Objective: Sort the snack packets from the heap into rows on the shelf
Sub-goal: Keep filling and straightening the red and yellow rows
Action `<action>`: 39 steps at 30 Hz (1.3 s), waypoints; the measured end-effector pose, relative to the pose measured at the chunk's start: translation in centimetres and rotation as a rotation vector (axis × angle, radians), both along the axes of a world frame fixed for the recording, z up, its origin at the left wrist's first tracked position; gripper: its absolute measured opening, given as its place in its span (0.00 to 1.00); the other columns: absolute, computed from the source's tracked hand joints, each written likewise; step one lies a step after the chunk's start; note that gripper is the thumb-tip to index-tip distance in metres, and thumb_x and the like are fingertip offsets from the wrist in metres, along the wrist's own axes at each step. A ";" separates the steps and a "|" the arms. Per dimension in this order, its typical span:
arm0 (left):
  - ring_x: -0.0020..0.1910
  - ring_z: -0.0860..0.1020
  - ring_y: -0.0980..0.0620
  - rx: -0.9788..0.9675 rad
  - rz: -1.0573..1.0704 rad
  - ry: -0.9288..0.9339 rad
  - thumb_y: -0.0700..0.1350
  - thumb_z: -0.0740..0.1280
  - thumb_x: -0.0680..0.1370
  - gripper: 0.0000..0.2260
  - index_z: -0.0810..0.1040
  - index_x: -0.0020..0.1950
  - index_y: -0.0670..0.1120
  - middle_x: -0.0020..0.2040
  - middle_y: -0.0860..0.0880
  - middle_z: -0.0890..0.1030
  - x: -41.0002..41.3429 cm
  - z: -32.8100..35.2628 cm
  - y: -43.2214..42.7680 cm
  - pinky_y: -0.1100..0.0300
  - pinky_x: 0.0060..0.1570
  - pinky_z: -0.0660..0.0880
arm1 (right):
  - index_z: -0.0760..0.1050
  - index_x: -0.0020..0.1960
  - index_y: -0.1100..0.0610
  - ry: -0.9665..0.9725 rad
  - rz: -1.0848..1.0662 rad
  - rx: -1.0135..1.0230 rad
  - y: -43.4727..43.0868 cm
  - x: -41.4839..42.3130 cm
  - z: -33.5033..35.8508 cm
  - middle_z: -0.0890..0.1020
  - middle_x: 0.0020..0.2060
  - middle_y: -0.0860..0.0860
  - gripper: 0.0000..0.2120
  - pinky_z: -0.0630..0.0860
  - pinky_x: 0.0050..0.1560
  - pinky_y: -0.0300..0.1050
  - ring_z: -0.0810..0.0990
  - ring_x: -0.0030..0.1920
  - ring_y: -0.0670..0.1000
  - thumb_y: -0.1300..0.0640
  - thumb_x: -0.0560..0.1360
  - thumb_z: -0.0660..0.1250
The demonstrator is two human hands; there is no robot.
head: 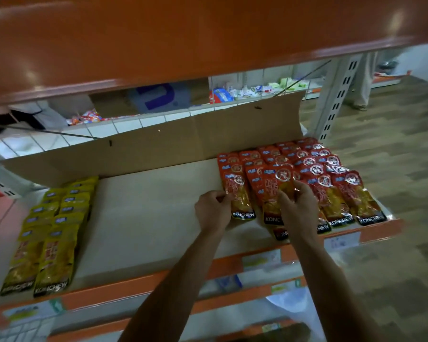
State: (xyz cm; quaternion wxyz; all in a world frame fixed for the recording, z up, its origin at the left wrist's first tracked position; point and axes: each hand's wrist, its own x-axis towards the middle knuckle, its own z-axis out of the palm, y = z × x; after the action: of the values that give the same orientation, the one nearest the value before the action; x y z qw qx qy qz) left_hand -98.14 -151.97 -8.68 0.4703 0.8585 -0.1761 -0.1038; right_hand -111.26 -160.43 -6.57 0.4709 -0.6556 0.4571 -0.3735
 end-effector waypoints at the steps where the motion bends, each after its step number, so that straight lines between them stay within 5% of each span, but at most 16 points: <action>1: 0.49 0.81 0.51 0.013 0.013 -0.007 0.50 0.71 0.75 0.12 0.84 0.54 0.46 0.50 0.49 0.85 -0.1 0.1 -0.2 0.60 0.50 0.76 | 0.72 0.56 0.57 0.008 0.011 -0.010 -0.2 0.0 -0.1 0.78 0.42 0.50 0.10 0.78 0.49 0.59 0.79 0.44 0.54 0.60 0.76 0.66; 6: 0.50 0.81 0.51 0.088 0.043 -0.041 0.50 0.69 0.76 0.10 0.84 0.53 0.46 0.50 0.49 0.84 -0.3 0.3 -0.7 0.60 0.49 0.74 | 0.67 0.51 0.47 0.015 0.066 -0.051 -1.0 -0.1 -0.5 0.76 0.39 0.46 0.11 0.78 0.42 0.49 0.78 0.40 0.49 0.59 0.76 0.66; 16: 0.48 0.81 0.53 0.182 0.038 -0.136 0.50 0.67 0.77 0.11 0.83 0.54 0.47 0.50 0.50 0.84 -0.5 0.2 -1.1 0.65 0.41 0.69 | 0.70 0.63 0.53 0.012 0.128 -0.038 -2.0 -0.5 -0.9 0.76 0.39 0.45 0.16 0.72 0.34 0.37 0.74 0.37 0.42 0.59 0.76 0.66; 24: 0.43 0.80 0.54 0.265 -0.005 -0.238 0.51 0.66 0.78 0.10 0.83 0.50 0.46 0.46 0.50 0.84 -0.2 0.4 -1.1 0.67 0.34 0.65 | 0.68 0.68 0.56 0.064 0.174 -0.063 -1.9 -0.5 -0.5 0.75 0.39 0.42 0.21 0.76 0.40 0.43 0.77 0.40 0.45 0.58 0.76 0.66; 27: 0.45 0.80 0.54 0.184 -0.014 -0.277 0.51 0.63 0.80 0.11 0.81 0.54 0.47 0.48 0.52 0.82 -0.5 0.7 -0.9 0.65 0.40 0.69 | 0.69 0.66 0.57 0.049 0.183 -0.066 -1.6 -0.1 -0.4 0.76 0.39 0.44 0.19 0.71 0.34 0.35 0.76 0.37 0.43 0.59 0.76 0.66; 35: 0.42 0.81 0.65 -0.305 -0.212 0.176 0.51 0.70 0.76 0.09 0.77 0.55 0.56 0.43 0.61 0.82 -1.8 1.5 -1.1 0.72 0.37 0.76 | 0.72 0.63 0.58 0.078 0.297 -0.129 0.0 1.4 0.3 0.78 0.40 0.44 0.15 0.71 0.33 0.26 0.76 0.37 0.42 0.60 0.77 0.65; 39: 0.43 0.83 0.58 -0.282 -0.107 0.245 0.50 0.72 0.75 0.07 0.78 0.51 0.56 0.48 0.54 0.84 -0.8 0.3 0.0 0.62 0.42 0.81 | 0.72 0.66 0.57 0.185 0.252 -0.210 -0.3 1.2 0.4 0.79 0.56 0.53 0.18 0.70 0.52 0.39 0.76 0.56 0.51 0.60 0.77 0.66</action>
State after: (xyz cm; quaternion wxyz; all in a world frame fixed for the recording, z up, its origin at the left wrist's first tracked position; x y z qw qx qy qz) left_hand -98.98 -151.96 -8.41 0.5975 0.7546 -0.1756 -0.2068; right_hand -110.02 -160.74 -6.16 0.3988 -0.7848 0.3712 -0.2954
